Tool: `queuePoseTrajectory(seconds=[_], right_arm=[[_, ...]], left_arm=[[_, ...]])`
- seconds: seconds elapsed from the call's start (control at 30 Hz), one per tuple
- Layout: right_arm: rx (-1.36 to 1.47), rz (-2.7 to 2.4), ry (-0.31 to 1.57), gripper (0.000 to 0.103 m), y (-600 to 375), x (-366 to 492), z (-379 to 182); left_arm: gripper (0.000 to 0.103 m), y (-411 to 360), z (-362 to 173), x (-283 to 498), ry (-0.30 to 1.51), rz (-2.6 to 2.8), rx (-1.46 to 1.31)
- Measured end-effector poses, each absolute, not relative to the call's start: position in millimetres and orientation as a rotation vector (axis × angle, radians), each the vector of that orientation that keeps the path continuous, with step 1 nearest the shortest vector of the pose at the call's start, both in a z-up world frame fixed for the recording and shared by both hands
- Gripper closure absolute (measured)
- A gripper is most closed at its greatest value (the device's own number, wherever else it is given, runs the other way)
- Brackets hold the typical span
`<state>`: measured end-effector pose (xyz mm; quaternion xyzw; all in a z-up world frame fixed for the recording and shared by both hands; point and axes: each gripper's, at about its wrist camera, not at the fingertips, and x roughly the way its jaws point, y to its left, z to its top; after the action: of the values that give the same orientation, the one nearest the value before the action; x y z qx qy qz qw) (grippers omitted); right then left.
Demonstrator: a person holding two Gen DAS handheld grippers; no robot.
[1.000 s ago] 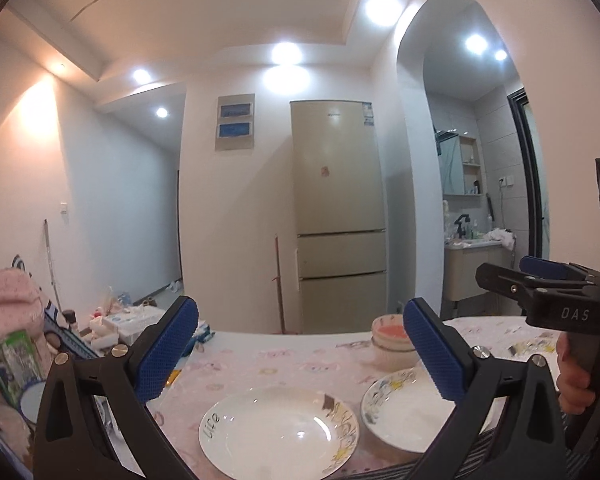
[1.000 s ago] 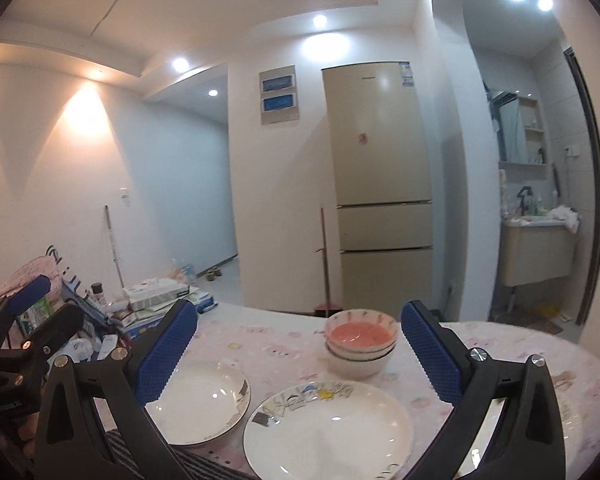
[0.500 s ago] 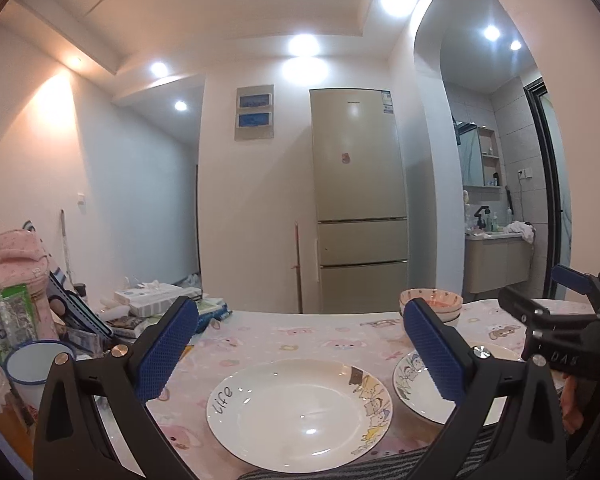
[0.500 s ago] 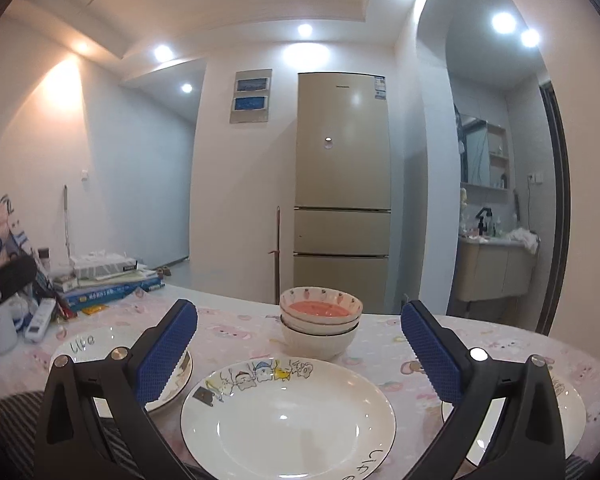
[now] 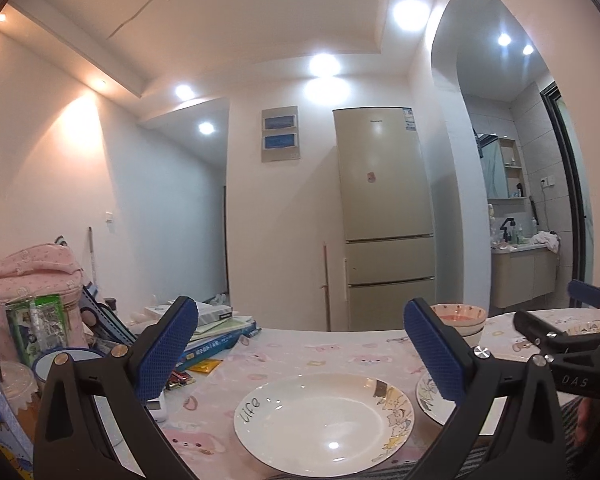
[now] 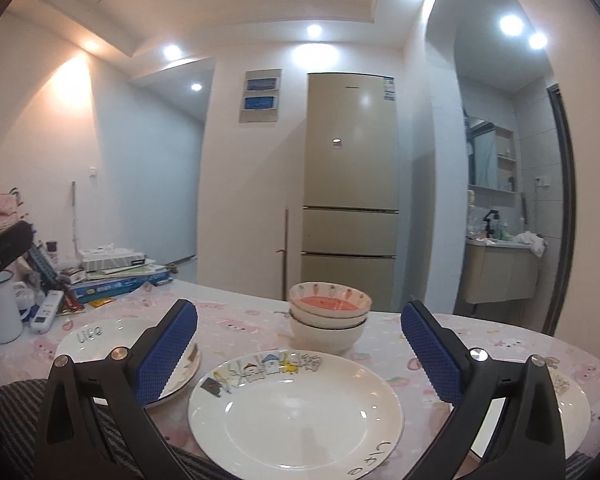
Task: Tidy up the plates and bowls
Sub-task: 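Move both tools down toward the white plates on the cloth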
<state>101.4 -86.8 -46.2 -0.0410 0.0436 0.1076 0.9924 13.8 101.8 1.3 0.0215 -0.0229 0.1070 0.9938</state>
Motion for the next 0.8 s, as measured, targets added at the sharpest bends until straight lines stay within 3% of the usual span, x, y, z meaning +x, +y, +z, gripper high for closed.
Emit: queuePoseTrajectory(seconds=[0.8], right_arm=[[-0.112,0.199,0.171,0.000,-80.2,114.6,-52.2]], left_arm=[[0.000,98.3,-4.7,29.2,0.035,0.210,0.073]])
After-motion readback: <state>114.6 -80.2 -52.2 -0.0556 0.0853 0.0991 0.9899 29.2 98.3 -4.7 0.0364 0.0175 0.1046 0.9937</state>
